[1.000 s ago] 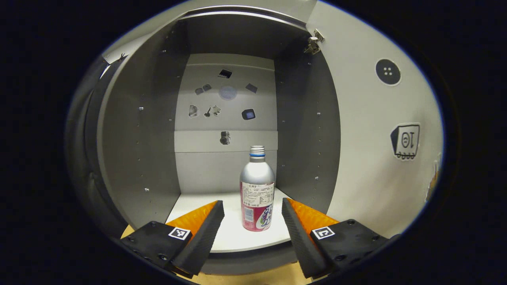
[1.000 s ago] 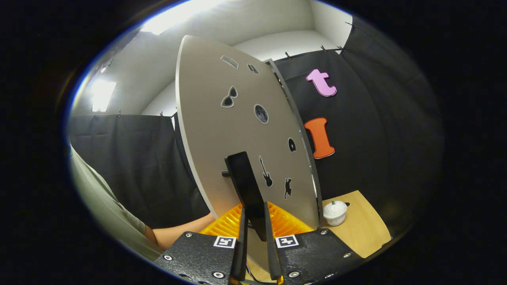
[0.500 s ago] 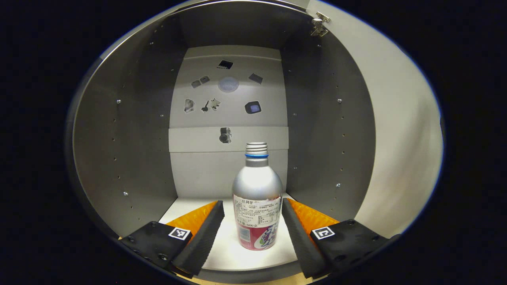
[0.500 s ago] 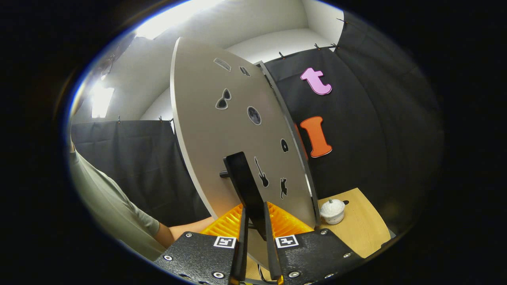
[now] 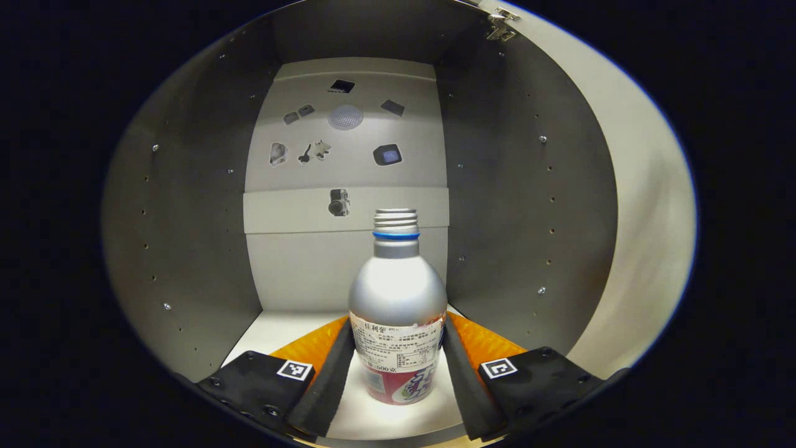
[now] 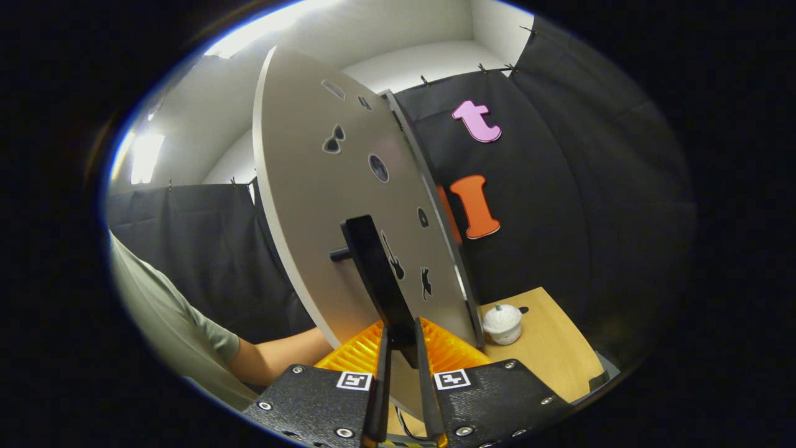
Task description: Open the cabinet door with the right hand, grasp the bottle in the cabinet with the left hand and place it on the coaster, then close the cabinet door with the right hand.
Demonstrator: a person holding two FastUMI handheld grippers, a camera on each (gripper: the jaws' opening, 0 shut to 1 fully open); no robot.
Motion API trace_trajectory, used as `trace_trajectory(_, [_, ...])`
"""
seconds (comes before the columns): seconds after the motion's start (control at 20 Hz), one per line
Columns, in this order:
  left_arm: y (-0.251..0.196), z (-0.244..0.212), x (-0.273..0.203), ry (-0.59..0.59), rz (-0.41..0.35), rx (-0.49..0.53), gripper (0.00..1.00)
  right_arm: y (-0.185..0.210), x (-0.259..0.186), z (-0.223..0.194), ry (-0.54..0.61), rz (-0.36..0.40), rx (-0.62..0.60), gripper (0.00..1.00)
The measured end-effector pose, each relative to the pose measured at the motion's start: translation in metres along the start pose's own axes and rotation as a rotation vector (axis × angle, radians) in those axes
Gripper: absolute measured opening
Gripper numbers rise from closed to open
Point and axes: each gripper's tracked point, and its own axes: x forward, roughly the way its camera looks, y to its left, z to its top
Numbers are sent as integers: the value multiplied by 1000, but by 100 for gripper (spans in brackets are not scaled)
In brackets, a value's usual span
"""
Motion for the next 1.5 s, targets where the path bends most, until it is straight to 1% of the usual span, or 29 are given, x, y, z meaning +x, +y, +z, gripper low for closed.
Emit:
trace_trajectory(0.05, [2,1,-5,-8,1,-3,81,-3,2,2,-5,-12,6,29])
trace_trajectory(0.1, [4,1,-10,-12,2,-1,81,-5,4,2,-7,-21,10,22])
trace_trajectory(0.15, [6,3,-17,-20,3,4,80,-8,6,3,-14,-31,16,21])
trace_trajectory(0.2, [8,6,-25,-33,4,9,82,-11,5,3,-16,-43,20,20])
trace_trajectory(0.25, [9,9,-34,-46,2,9,80,-17,3,4,-25,-56,22,19])
trace_trajectory(0.35, [14,13,-52,-69,5,14,80,-28,1,7,-36,-82,19,19])
trace_trajectory(0.4, [17,14,-60,-77,9,19,81,-31,1,7,-37,-86,21,19])
trace_trajectory(0.55, [23,14,-89,-96,15,35,81,-30,-2,6,-33,-61,27,18])
trace_trajectory(0.65, [28,11,-110,-102,20,34,81,-33,-3,6,-35,-60,13,18])
trace_trajectory(0.75, [35,7,-131,-107,38,39,81,-33,-3,4,-31,-46,12,18])
trace_trajectory(0.9, [49,-1,-161,-110,83,60,79,-30,-9,1,-6,-3,14,18])
trace_trajectory(0.95, [54,-6,-170,-107,96,60,79,-30,-10,0,5,6,8,22])
trace_trajectory(1.0, [58,-10,-178,-103,107,60,83,-31,-12,-2,15,12,-2,24])
trace_trajectory(1.1, [68,-22,-195,-89,137,58,80,-29,-14,-4,28,37,-20,27])
trace_trajectory(1.15, [74,-27,-204,-82,154,58,84,-28,-16,-3,27,46,-28,29])
trace_trajectory(1.2, [78,-33,-212,-76,171,55,84,-28,-19,-3,25,51,-35,31])
trace_trajectory(1.25, [84,-40,-220,-69,186,49,82,-30,-21,0,19,52,-43,35])
trace_trajectory(1.35, [95,-53,-238,-57,222,37,82,-37,-23,4,6,49,-51,39])
trace_trajectory(1.5, [115,-81,-271,-24,296,36,82,-45,-24,8,-6,56,-53,41])
